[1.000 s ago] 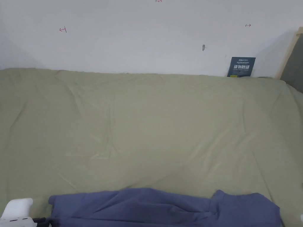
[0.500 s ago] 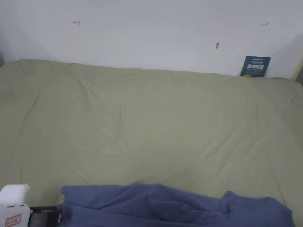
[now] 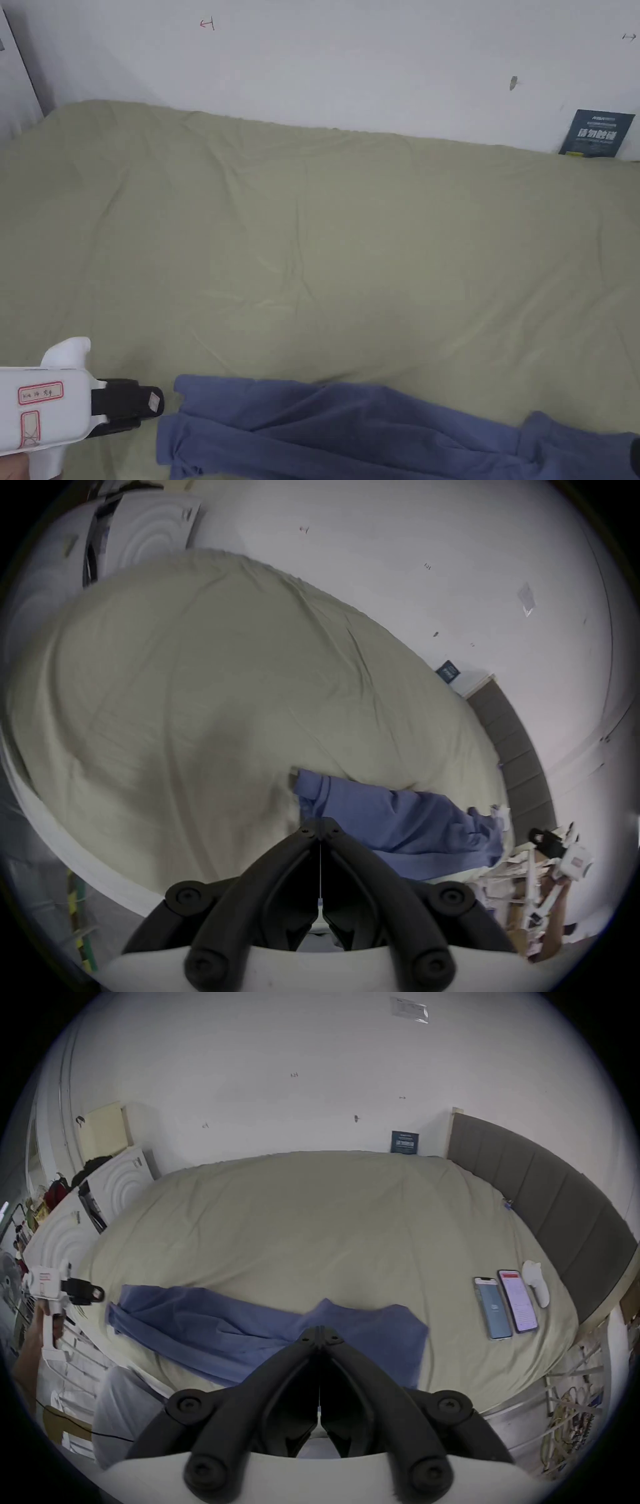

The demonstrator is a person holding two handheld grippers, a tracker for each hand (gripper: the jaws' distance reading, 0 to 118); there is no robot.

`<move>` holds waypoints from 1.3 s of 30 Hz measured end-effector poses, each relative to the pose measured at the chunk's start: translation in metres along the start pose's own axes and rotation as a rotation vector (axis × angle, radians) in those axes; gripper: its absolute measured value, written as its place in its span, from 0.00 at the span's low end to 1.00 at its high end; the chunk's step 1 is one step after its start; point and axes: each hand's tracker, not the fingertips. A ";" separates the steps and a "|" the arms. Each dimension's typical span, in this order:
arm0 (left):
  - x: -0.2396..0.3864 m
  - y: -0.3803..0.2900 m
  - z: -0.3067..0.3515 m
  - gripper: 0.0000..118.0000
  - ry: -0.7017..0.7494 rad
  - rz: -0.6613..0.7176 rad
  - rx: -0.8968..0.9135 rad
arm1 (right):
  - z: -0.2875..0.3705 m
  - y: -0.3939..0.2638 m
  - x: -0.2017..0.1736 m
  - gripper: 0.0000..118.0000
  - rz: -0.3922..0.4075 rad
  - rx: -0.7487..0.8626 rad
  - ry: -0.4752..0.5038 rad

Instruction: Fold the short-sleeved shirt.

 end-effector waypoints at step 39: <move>-0.015 0.011 -0.076 0.06 -0.295 0.096 -0.195 | 0.009 -0.044 -0.034 0.01 -0.121 0.075 0.005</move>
